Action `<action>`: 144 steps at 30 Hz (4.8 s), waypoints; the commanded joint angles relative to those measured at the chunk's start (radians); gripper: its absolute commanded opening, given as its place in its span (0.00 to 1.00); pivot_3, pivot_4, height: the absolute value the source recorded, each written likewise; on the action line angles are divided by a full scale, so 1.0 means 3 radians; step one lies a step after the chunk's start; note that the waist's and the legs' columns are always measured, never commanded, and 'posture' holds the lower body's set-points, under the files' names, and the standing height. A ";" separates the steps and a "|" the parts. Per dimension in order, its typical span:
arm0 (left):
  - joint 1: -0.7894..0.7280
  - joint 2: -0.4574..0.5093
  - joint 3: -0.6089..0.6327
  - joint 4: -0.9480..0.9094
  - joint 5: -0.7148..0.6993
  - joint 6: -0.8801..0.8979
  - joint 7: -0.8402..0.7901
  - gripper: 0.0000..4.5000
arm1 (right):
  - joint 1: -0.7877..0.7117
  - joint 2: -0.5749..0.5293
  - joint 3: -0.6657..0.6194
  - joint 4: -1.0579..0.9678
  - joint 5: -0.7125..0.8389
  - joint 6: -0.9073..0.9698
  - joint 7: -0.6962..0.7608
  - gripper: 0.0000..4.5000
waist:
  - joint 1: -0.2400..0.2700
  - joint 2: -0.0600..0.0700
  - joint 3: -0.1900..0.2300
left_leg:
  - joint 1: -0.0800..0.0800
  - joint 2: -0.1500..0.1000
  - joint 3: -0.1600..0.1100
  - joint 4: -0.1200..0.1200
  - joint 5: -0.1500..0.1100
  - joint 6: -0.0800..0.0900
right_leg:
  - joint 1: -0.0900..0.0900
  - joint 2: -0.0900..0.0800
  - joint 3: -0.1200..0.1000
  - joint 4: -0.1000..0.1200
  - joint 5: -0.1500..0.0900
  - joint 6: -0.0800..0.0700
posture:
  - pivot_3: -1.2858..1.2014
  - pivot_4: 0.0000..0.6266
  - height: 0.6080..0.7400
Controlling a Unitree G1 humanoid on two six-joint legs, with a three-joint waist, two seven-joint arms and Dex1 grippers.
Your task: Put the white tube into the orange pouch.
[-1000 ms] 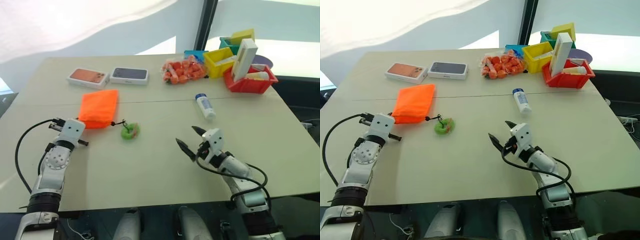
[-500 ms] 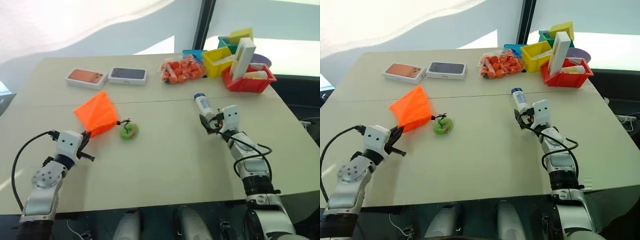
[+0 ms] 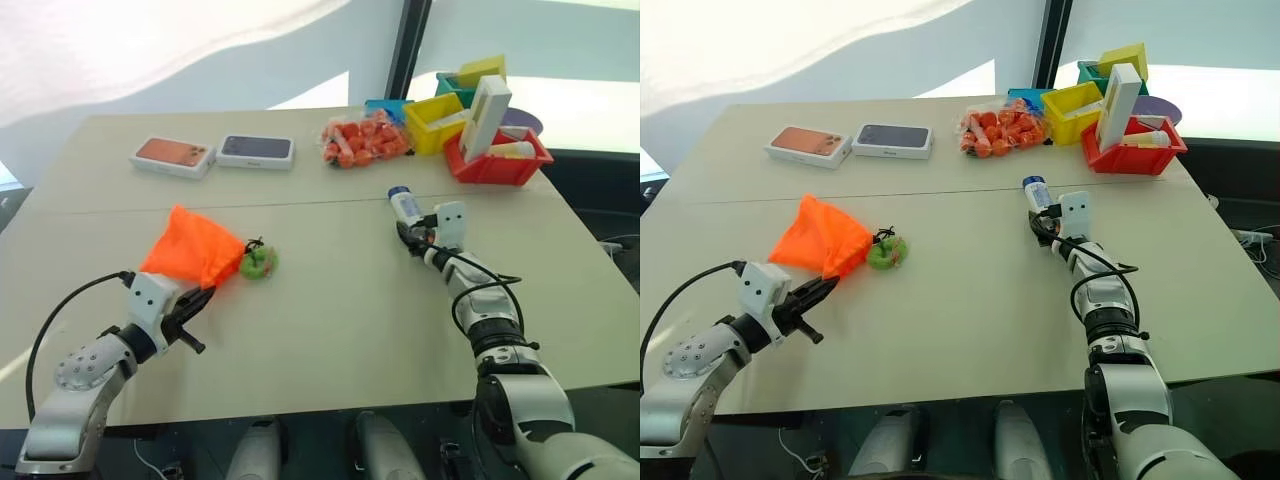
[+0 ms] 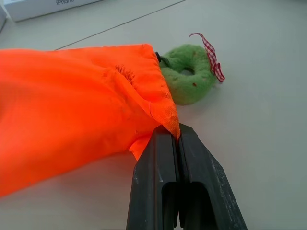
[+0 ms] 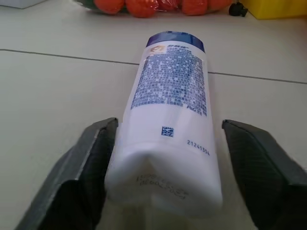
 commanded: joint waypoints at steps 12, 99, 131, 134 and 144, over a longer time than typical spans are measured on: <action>-0.0038 -0.0165 0.0310 -0.0020 -0.0285 0.0090 0.0037 0.00 | 0.0864 -0.0031 0.0758 -0.2098 0.0232 0.0265 0.1132 0.36 | -0.0006 0.0001 0.0001 | -0.0001 0.0003 -0.0003 -0.0003 0.0000 0.0001 | -0.0003 0.0001 -0.0001 0.0000 0.0004 0.0009 | 0.52 0.24 1.00; 0.0621 0.0222 0.0401 -0.0722 -0.0899 0.0895 -0.0370 0.00 | 0.0378 0.0412 0.1753 -0.2741 -0.0073 0.1185 0.2373 0.99 | 0.0001 0.0002 0.0002 | -0.0002 0.0022 -0.0002 -0.0002 0.0000 -0.0001 | -0.0008 0.0007 -0.0003 -0.0004 -0.0002 -0.0020 | 0.52 0.24 1.00; 0.0549 0.0060 0.0508 -0.0450 -0.0920 0.0853 -0.0445 0.61 | 0.0012 0.1081 0.1516 -0.1427 -0.0351 0.1406 0.0908 0.59 | -0.0004 0.0001 0.0002 | -0.0005 0.0026 0.0000 -0.0010 0.0000 -0.0001 | -0.0016 0.0005 -0.0002 -0.0004 -0.0004 -0.0027 | 0.52 0.24 1.00; 0.0562 0.0048 0.0529 -0.0486 -0.0953 0.0874 -0.0446 0.61 | 0.0042 0.1052 0.1505 -0.1474 -0.0355 0.1383 0.0904 0.27 | -0.0003 0.0001 0.0002 | -0.0005 0.0026 0.0001 -0.0010 0.0000 -0.0001 | -0.0016 0.0006 -0.0003 -0.0004 -0.0004 -0.0027 | 0.52 0.24 1.00; 0.0469 0.0177 0.0672 -0.0641 -0.1267 0.1102 -0.0461 0.61 | 0.0508 0.0504 0.1167 -0.2406 -0.0124 0.1643 0.0990 0.01 | 0.0005 0.0001 0.0002 | -0.0006 0.0022 0.0001 -0.0009 0.0000 -0.0001 | -0.0014 0.0006 -0.0002 -0.0007 -0.0005 -0.0026 | 0.52 0.24 1.00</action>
